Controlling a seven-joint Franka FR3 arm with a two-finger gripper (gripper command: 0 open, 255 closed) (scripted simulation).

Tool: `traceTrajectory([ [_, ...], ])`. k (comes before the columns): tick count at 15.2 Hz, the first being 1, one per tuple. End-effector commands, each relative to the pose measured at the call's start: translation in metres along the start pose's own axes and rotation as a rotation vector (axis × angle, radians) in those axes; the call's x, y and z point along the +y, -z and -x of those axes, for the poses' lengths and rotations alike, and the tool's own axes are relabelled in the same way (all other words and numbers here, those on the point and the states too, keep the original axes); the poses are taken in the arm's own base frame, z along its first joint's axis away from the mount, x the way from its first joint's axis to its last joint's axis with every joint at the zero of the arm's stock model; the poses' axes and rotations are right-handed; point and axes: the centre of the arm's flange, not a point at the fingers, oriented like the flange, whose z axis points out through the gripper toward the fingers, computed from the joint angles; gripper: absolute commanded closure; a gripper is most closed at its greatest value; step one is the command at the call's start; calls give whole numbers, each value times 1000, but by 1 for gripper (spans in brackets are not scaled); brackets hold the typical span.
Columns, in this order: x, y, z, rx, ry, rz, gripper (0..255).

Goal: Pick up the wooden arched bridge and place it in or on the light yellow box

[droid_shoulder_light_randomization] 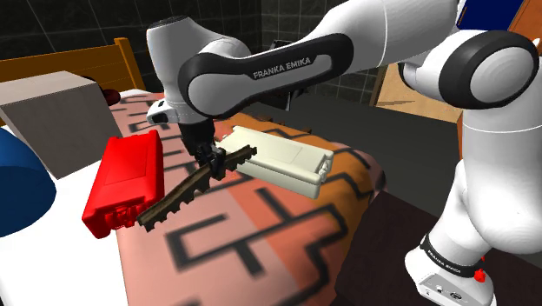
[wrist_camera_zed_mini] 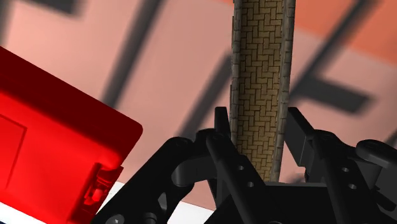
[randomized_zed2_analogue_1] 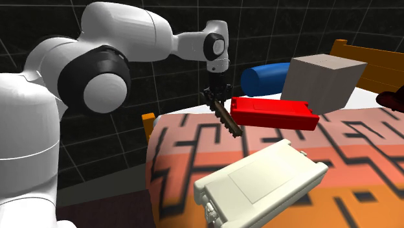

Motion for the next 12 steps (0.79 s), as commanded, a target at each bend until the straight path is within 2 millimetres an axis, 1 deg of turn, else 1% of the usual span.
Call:
traceTrajectory([
  [1, 3, -3, 24, 1, 1, 1, 255],
  [12, 16, -6, 169, 1, 1, 1, 255],
])
